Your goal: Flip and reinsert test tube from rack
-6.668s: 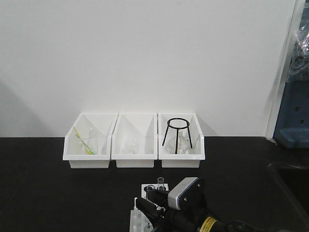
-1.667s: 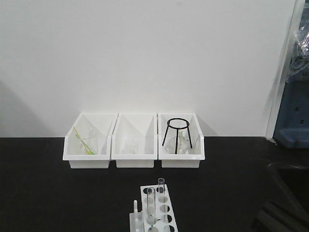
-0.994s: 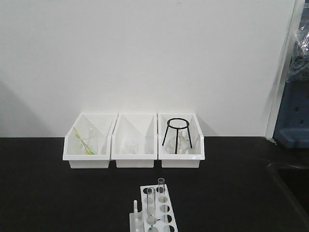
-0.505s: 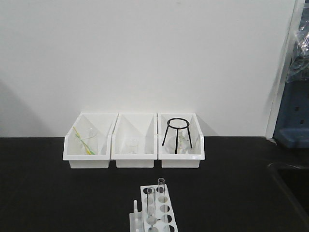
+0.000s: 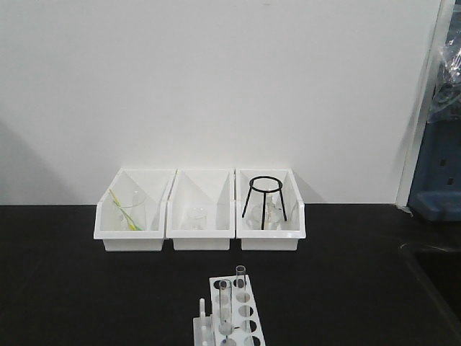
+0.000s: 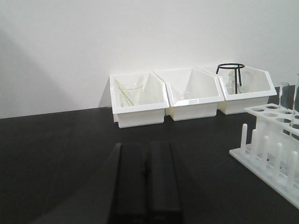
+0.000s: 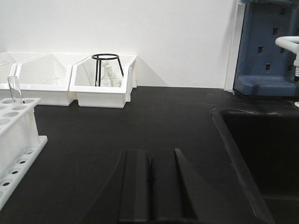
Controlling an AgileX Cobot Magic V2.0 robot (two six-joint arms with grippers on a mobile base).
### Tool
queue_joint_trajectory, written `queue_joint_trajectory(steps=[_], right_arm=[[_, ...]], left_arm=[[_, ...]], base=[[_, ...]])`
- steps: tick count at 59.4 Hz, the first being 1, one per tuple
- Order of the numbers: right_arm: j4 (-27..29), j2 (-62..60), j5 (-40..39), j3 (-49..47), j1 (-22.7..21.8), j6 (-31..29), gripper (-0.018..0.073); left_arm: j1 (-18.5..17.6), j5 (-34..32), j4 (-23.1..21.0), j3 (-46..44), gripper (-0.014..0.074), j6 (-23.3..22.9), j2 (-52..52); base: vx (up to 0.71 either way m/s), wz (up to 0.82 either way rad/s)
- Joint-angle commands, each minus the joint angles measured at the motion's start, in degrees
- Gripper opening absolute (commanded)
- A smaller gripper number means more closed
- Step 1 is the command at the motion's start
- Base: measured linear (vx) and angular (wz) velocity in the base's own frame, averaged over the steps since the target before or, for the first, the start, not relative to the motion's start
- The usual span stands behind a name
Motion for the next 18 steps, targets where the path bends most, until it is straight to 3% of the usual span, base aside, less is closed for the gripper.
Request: queue_joint_trajectory(steps=[1,18], right_arm=[[-0.53,-0.80,-4.35,0.12,-0.38,-0.63,-0.0011],[-0.54,-0.80,-4.35,0.12,-0.38,-0.69,-0.0011]], left_arm=[[-0.01,-4.64,0.00,-0.34,-0.0006,-0.13,-0.44],[-0.01,-4.64,0.00,-0.34,-0.0006,-0.13,-0.44]], base=[[0.00,0.00],[0.00,0.00]])
